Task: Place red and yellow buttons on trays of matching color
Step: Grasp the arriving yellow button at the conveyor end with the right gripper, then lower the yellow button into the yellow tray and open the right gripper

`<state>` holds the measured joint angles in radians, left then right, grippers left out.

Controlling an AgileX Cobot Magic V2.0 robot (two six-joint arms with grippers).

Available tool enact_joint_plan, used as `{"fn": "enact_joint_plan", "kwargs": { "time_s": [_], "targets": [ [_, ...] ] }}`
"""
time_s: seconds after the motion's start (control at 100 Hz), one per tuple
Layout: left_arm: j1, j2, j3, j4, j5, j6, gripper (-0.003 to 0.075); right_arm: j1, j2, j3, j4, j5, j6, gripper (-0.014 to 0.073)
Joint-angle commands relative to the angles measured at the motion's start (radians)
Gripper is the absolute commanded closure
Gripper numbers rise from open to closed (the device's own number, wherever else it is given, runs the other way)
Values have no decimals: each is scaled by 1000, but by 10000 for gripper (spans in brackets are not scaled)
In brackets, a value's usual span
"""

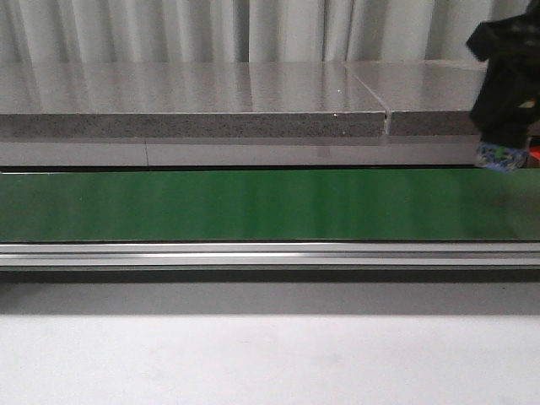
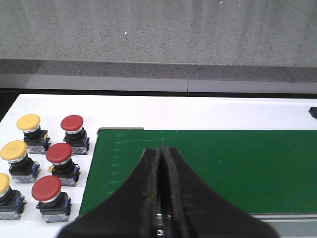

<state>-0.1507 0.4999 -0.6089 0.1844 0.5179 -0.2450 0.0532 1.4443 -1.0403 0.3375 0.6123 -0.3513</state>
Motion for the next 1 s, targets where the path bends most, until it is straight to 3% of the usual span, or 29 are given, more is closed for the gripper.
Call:
{"fn": "enact_joint_plan", "kwargs": {
  "time_s": [0.0, 0.59, 0.76, 0.99],
  "targets": [
    [-2, 1, -24, 5, -82, -8, 739, -61, -78, -26, 13, -28, 44, 400],
    [-2, 1, -24, 5, -82, -8, 739, -570, -124, -21, 12, 12, 128, 400],
    [-2, 1, -24, 5, -82, -8, 739, -632, -104, -20, 12, -23, 159, 400],
    [-2, 1, -24, 5, -82, -8, 739, -634, -40, 50, 12, -119, 172, 400]
  ]
}}
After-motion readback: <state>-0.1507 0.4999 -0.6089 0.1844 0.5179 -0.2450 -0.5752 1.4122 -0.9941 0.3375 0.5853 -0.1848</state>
